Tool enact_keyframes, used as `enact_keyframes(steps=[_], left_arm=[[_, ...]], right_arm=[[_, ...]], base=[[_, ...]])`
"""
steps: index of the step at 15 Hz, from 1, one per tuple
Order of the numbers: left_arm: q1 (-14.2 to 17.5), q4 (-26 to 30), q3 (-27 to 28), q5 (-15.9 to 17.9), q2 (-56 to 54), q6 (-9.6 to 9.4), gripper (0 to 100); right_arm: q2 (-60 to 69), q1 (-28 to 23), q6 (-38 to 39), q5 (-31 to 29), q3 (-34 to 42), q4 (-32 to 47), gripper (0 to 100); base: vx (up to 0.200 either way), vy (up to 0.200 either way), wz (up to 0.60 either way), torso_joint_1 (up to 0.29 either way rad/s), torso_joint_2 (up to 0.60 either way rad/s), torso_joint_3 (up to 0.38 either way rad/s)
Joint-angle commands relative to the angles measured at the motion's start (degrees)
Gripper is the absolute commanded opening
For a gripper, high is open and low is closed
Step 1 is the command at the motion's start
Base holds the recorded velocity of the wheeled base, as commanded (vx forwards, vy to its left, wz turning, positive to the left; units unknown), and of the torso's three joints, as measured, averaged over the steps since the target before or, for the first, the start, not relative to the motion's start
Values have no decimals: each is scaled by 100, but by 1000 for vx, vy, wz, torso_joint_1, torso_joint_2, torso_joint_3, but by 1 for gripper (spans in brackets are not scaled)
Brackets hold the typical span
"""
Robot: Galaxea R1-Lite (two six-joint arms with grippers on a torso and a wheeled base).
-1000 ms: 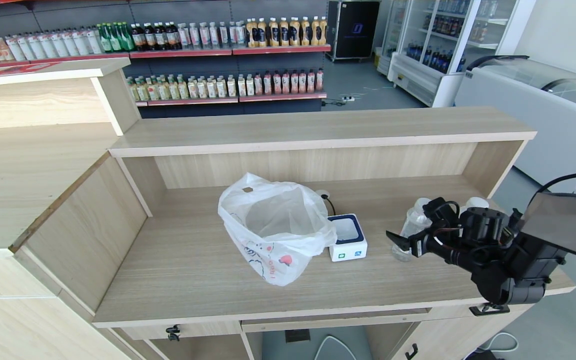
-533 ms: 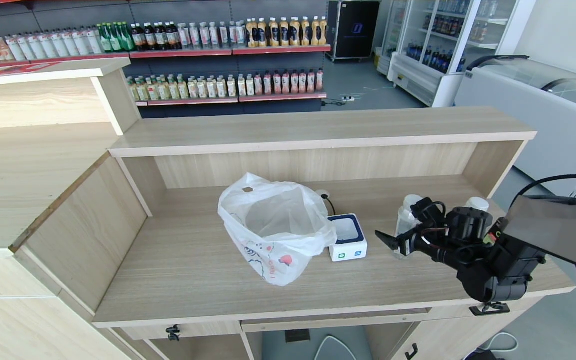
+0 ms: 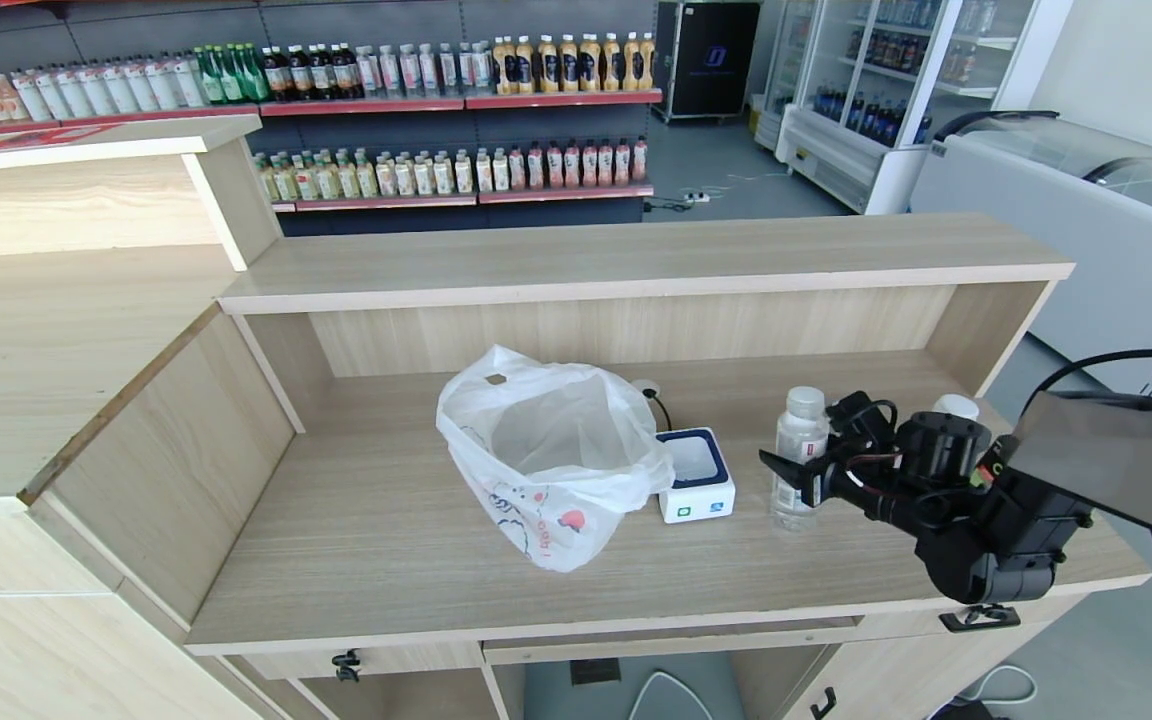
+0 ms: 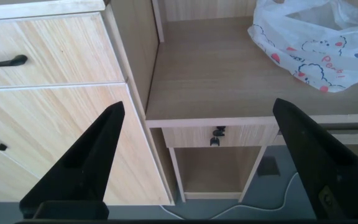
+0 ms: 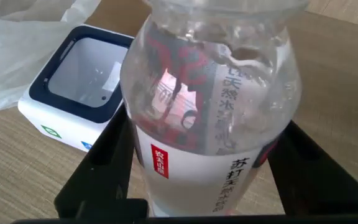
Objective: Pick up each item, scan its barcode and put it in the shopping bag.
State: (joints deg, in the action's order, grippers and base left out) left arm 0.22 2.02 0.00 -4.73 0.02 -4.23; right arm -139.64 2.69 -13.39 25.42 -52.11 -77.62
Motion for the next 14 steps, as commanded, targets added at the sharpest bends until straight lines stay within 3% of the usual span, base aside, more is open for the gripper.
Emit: enact_keyframes(steps=[1, 7, 9, 14], left_arm=[[4, 0, 0, -2, -2, 1, 100], [4, 0, 0, -2, -2, 1, 100], [4, 0, 0, -2, -2, 1, 100], [4, 0, 0, -2, -2, 1, 100]], right_arm=[[34, -41, 3, -2, 8, 10, 0], [192, -94, 11, -10, 79, 89, 0], [631, -111, 442, 200, 281, 168, 0], [3207, 117, 2420, 1141, 334, 1398, 0]], base=[[0, 0, 0, 0, 0, 0], [0, 0, 0, 0, 0, 0], [0, 0, 0, 0, 0, 0], [0, 0, 0, 0, 0, 0]])
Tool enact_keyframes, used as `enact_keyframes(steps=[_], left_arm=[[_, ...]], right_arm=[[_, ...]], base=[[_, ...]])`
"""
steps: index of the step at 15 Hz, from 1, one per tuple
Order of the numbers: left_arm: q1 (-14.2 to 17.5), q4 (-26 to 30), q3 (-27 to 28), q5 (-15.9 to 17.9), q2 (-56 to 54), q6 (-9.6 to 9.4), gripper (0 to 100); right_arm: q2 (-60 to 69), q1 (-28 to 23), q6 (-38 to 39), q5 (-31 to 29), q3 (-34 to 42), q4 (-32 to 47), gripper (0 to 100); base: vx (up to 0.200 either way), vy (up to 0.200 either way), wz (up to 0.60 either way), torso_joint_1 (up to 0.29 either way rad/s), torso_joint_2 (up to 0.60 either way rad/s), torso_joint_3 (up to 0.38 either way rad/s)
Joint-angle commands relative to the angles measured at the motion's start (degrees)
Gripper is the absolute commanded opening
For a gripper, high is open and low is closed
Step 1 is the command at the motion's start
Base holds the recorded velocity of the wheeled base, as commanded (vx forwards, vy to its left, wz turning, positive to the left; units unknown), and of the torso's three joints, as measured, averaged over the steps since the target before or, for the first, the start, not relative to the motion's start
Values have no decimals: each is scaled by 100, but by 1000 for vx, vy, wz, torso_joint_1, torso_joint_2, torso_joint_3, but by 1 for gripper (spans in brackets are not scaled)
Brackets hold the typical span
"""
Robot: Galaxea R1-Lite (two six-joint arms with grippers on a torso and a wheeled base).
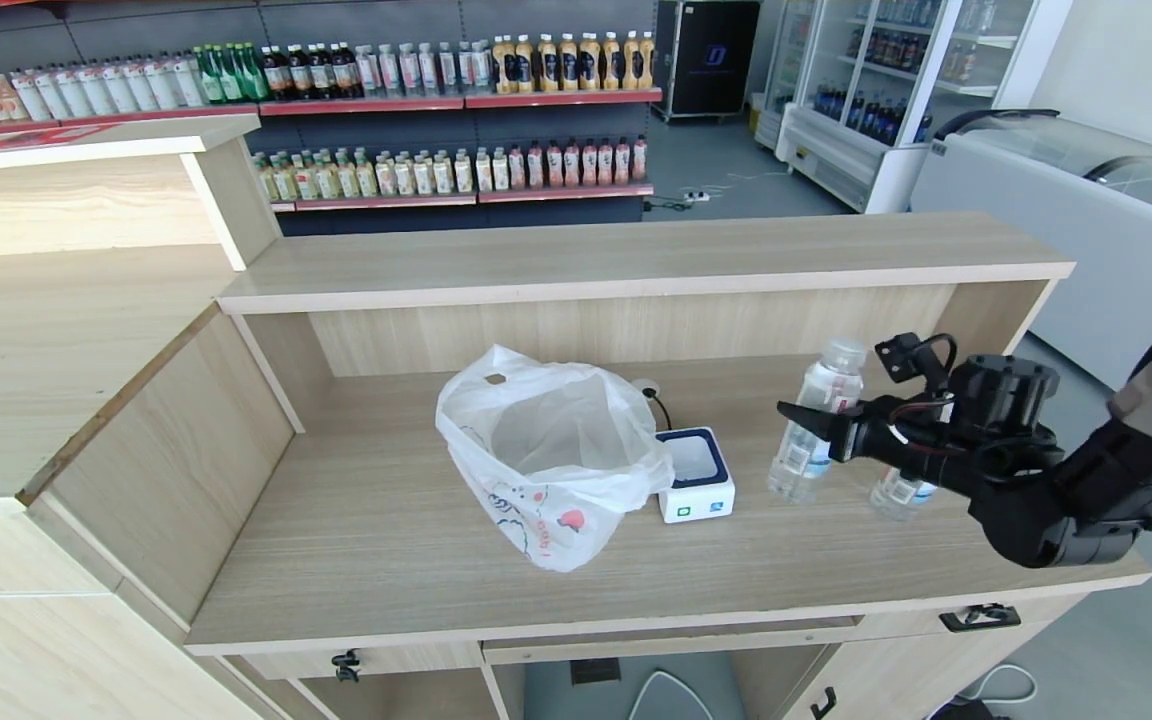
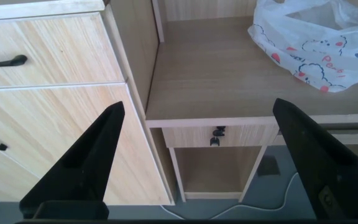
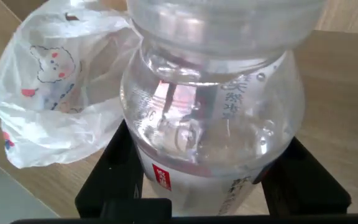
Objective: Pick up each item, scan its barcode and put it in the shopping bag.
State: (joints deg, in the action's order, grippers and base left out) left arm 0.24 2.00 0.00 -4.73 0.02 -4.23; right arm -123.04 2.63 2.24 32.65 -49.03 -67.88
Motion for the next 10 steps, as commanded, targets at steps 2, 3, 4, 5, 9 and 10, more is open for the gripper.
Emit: enact_keyframes(steps=[2, 3, 4, 5, 9, 10], left_arm=[[2, 2, 0, -2, -2, 1, 100], [2, 2, 0, -2, -2, 1, 100], [2, 2, 0, -2, -2, 1, 100], [2, 2, 0, -2, -2, 1, 100], [2, 2, 0, -2, -2, 1, 100], [2, 2, 0, -2, -2, 1, 100]], right_arm=[[2460, 352, 1947, 576, -107, 565, 0], [2460, 352, 1947, 576, -107, 565, 0], [3357, 703, 2782, 937, -72, 925, 0], [3603, 835, 2817, 963, -72, 1092, 0], [4640, 1240, 2790, 1024, 315, 1980, 0], [4842, 1240, 2799, 1033, 359, 2173, 0]], base=[[0, 0, 0, 0, 0, 0], [0, 0, 0, 0, 0, 0], [0, 0, 0, 0, 0, 0], [0, 0, 0, 0, 0, 0], [0, 0, 0, 0, 0, 0], [0, 0, 0, 0, 0, 0]])
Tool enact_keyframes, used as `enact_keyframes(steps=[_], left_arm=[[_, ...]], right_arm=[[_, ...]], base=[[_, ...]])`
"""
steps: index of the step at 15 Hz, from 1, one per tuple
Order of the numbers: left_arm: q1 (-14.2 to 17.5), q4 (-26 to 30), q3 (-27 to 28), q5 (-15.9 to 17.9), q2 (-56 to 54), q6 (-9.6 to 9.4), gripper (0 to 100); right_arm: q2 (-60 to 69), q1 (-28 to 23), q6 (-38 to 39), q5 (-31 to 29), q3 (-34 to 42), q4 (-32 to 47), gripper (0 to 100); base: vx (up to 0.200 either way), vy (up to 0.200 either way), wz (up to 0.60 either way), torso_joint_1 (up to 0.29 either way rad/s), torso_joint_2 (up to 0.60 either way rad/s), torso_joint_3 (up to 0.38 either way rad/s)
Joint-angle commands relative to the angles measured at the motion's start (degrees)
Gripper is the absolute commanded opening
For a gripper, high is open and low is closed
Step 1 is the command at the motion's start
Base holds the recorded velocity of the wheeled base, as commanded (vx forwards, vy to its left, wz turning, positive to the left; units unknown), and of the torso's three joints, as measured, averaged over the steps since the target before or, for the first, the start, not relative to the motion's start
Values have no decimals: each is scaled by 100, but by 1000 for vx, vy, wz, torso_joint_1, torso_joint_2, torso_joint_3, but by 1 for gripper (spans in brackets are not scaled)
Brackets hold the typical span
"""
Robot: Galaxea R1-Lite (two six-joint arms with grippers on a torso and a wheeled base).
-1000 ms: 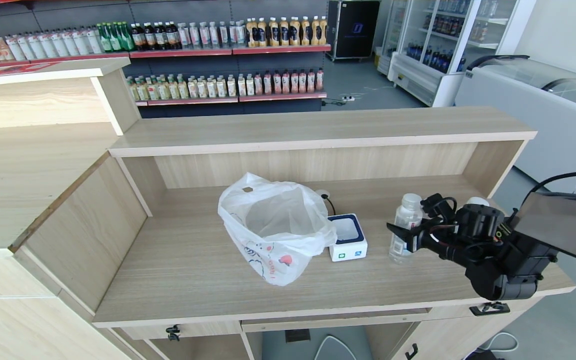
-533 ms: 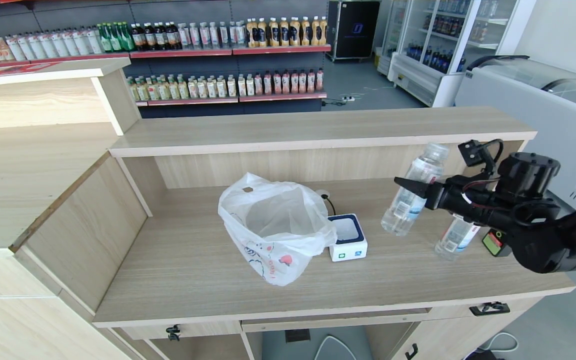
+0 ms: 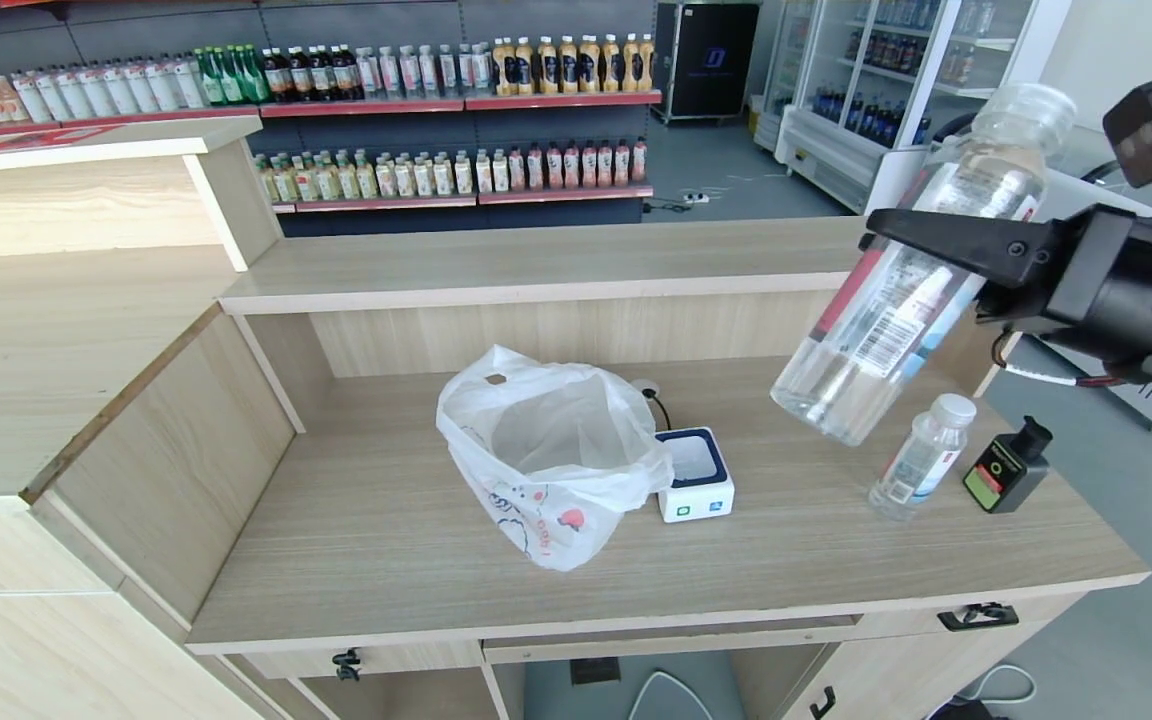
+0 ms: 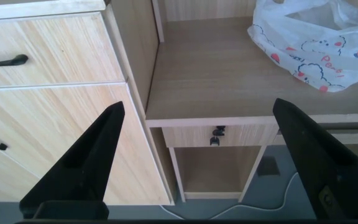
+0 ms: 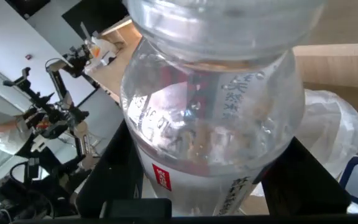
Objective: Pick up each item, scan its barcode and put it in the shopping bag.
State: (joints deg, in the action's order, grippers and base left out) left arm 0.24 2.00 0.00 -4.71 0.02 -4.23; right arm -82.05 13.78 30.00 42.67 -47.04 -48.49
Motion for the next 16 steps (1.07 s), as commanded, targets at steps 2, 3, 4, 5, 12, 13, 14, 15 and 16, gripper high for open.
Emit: enact_keyframes(steps=[2, 3, 4, 5, 12, 13, 14, 15, 16], left_arm=[[2, 2, 0, -4, -2, 1, 100], [2, 2, 0, -4, -2, 1, 100], [2, 2, 0, -4, -2, 1, 100], [2, 2, 0, -4, -2, 1, 100], [2, 2, 0, -4, -2, 1, 100], [2, 2, 0, -4, -2, 1, 100], [2, 2, 0, -4, -2, 1, 100], [2, 2, 0, -4, -2, 1, 100], [2, 2, 0, -4, -2, 1, 100]], right_arm=[[1209, 371, 41, 22, 327, 516, 0], [1429, 547, 50, -4, 389, 639, 0], [1640, 626, 50, -4, 433, 798, 0], [1754, 741, 50, -4, 442, 886, 0], [2097, 1409, 41, -136, 450, 1184, 0], [2080, 1496, 41, -118, 433, 1176, 0], [2062, 1558, 23, -83, 424, 1176, 0], [2044, 1567, 6, -30, 424, 1167, 0], [2036, 1576, 6, 58, 415, 1167, 0]], base=[[0, 0, 0, 0, 0, 0], [0, 0, 0, 0, 0, 0], [0, 0, 0, 0, 0, 0], [0, 0, 0, 0, 0, 0], [0, 0, 0, 0, 0, 0], [0, 0, 0, 0, 0, 0], [0, 0, 0, 0, 0, 0], [0, 0, 0, 0, 0, 0], [0, 0, 0, 0, 0, 0]])
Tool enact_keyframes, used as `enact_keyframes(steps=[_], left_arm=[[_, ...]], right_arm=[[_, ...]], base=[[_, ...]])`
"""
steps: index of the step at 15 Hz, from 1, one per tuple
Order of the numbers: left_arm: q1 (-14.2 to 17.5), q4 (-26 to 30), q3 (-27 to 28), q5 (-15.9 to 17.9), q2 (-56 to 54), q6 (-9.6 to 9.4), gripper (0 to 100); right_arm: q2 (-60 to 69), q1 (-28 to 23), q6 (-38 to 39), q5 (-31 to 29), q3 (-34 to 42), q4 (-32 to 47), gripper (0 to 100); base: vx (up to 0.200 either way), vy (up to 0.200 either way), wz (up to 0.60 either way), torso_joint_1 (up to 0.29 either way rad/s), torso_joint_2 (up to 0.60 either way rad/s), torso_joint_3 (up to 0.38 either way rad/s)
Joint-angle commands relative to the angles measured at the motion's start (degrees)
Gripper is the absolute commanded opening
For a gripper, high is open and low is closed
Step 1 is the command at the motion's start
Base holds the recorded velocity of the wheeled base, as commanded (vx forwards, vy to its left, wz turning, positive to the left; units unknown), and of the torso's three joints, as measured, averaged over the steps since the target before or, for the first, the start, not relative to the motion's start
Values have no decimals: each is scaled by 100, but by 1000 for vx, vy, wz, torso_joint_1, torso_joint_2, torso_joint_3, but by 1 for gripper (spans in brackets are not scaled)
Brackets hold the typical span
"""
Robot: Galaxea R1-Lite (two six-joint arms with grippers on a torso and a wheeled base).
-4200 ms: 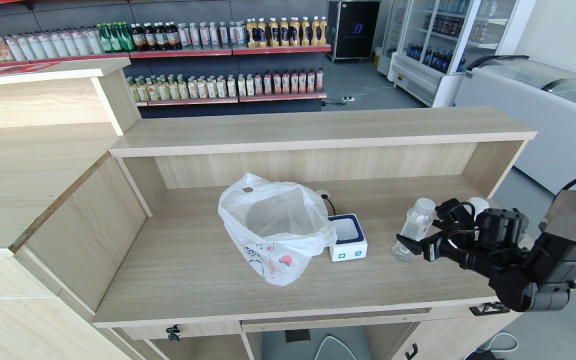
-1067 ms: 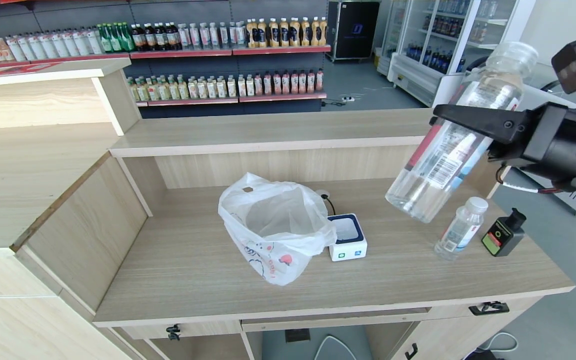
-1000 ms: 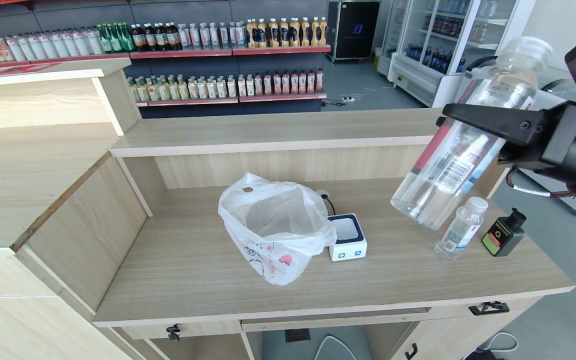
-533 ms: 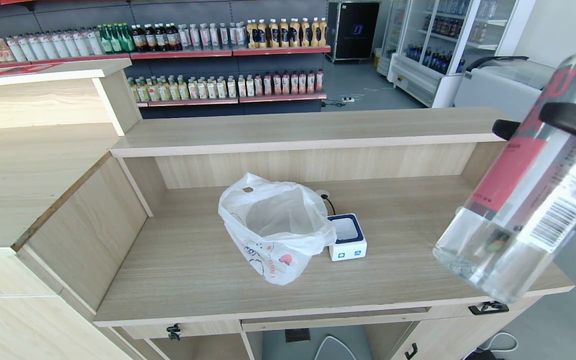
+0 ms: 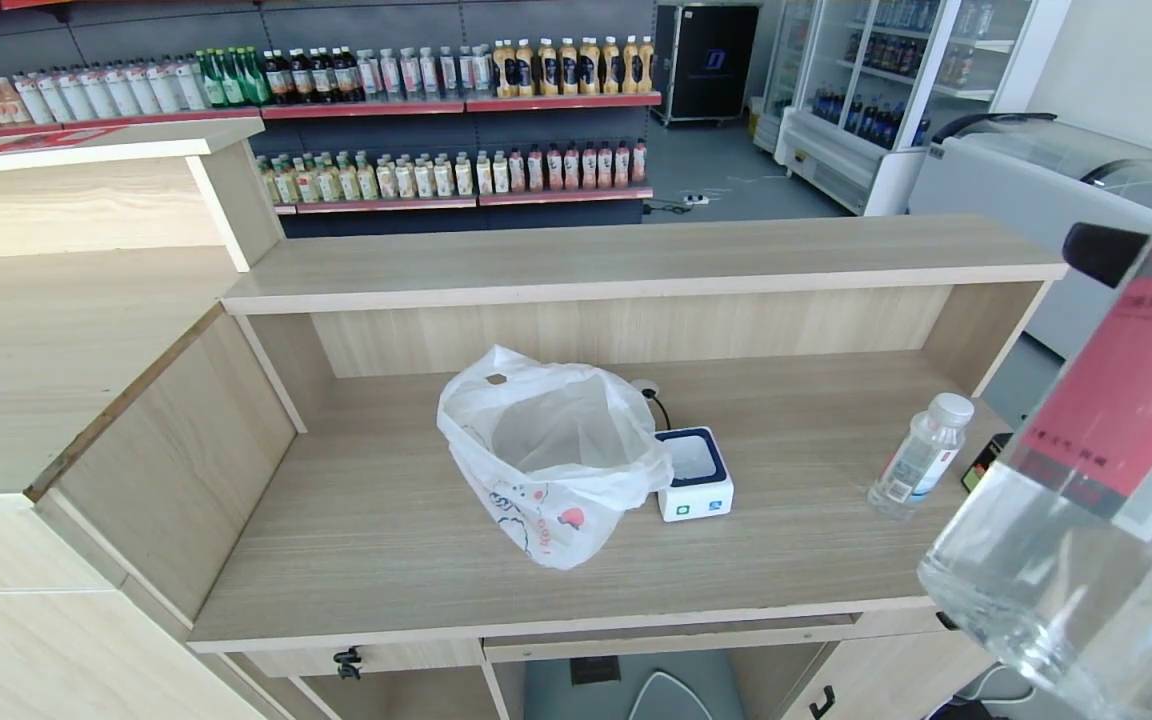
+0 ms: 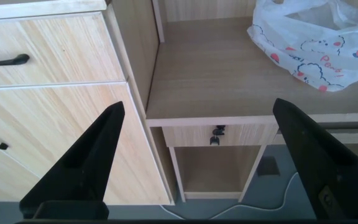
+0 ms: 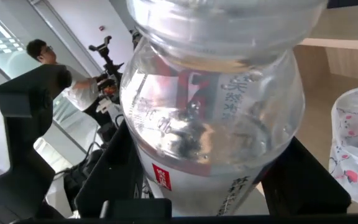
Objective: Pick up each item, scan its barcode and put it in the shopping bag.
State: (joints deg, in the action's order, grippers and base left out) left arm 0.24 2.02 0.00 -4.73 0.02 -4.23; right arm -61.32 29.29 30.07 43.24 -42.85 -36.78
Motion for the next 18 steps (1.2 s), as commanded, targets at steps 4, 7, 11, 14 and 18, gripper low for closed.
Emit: enact_keyframes(steps=[4, 7, 11, 14, 18], left_arm=[[2, 0, 0, -2, -2, 1, 100], [2, 0, 0, -2, -2, 1, 100], [2, 0, 0, -2, -2, 1, 100], [2, 0, 0, -2, -2, 1, 100], [2, 0, 0, -2, -2, 1, 100]], right_arm=[[-161, 147, -2, 176, -48, 4, 0], [-214, 147, -46, 176, -110, 4, 0], [-152, 147, -63, 176, -92, 30, 0], [-161, 147, -63, 176, -83, 13, 0], [-187, 85, -107, 167, -57, 22, 0]], base=[[0, 0, 0, 0, 0, 0], [0, 0, 0, 0, 0, 0], [0, 0, 0, 0, 0, 0], [0, 0, 0, 0, 0, 0], [0, 0, 0, 0, 0, 0]])
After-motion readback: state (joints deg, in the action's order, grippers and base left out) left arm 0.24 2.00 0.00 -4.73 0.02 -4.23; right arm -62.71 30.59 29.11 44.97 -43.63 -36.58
